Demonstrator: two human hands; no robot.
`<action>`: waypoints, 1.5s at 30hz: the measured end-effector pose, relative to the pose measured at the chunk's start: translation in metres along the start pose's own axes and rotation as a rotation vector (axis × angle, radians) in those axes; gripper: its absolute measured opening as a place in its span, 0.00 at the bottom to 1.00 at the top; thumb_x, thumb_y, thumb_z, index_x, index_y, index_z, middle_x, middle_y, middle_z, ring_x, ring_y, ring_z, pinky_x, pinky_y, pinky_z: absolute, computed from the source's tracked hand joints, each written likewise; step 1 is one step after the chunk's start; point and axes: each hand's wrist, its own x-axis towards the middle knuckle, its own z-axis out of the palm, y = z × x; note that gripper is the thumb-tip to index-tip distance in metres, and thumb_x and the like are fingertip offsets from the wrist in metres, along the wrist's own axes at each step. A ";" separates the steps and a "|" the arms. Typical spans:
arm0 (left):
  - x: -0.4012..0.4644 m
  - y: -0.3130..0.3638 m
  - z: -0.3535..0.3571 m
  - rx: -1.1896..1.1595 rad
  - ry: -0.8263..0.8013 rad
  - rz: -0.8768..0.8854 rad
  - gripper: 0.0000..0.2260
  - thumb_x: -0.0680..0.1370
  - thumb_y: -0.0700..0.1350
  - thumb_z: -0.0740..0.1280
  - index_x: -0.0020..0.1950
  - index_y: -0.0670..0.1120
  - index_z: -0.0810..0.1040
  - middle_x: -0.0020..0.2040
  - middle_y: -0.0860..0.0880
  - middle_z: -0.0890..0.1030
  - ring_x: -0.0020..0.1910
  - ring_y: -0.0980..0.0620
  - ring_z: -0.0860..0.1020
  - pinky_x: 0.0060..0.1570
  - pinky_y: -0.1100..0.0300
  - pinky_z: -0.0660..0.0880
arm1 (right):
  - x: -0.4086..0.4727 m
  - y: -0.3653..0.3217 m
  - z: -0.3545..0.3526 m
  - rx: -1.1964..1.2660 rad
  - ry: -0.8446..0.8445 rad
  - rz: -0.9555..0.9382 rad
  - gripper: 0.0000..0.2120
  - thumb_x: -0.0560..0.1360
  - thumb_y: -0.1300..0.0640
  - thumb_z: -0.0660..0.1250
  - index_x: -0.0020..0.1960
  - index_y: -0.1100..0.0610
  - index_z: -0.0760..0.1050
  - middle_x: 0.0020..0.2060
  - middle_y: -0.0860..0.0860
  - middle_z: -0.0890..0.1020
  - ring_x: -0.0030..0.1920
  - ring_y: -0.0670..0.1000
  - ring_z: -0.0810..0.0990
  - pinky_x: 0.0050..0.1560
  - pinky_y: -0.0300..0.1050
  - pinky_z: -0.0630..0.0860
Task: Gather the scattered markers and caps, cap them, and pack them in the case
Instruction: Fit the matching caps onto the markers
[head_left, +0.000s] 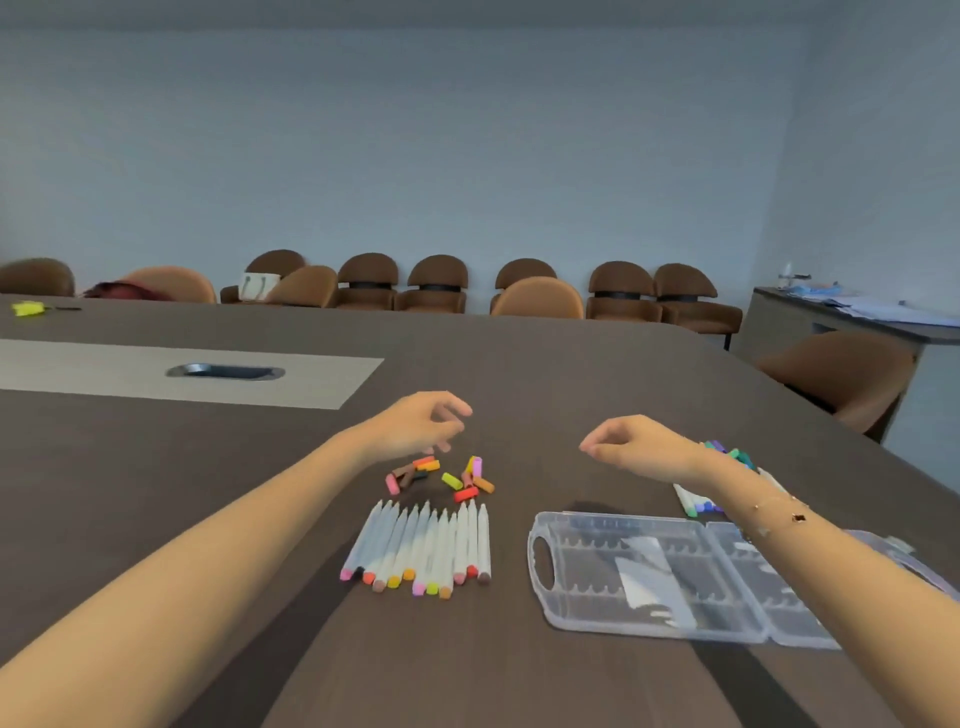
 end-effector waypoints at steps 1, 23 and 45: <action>-0.009 -0.009 -0.002 0.017 0.011 -0.020 0.09 0.80 0.46 0.61 0.60 0.51 0.75 0.54 0.51 0.78 0.42 0.57 0.80 0.41 0.64 0.76 | -0.002 -0.006 0.010 -0.016 -0.030 0.000 0.08 0.78 0.53 0.63 0.53 0.53 0.79 0.54 0.47 0.80 0.53 0.45 0.77 0.55 0.38 0.70; -0.015 -0.089 -0.015 0.152 -0.478 -0.827 0.20 0.75 0.48 0.69 0.62 0.37 0.74 0.46 0.45 0.78 0.42 0.51 0.79 0.40 0.61 0.80 | 0.076 -0.053 0.086 -0.138 -0.133 -0.136 0.07 0.79 0.53 0.60 0.52 0.49 0.77 0.52 0.44 0.78 0.53 0.43 0.76 0.54 0.35 0.72; -0.015 -0.125 -0.037 -0.114 -0.435 -0.562 0.10 0.78 0.45 0.61 0.53 0.42 0.78 0.49 0.46 0.83 0.46 0.53 0.82 0.53 0.59 0.79 | 0.143 -0.094 0.183 -0.528 -0.210 -0.651 0.18 0.77 0.65 0.60 0.59 0.49 0.77 0.60 0.45 0.77 0.60 0.47 0.69 0.62 0.44 0.71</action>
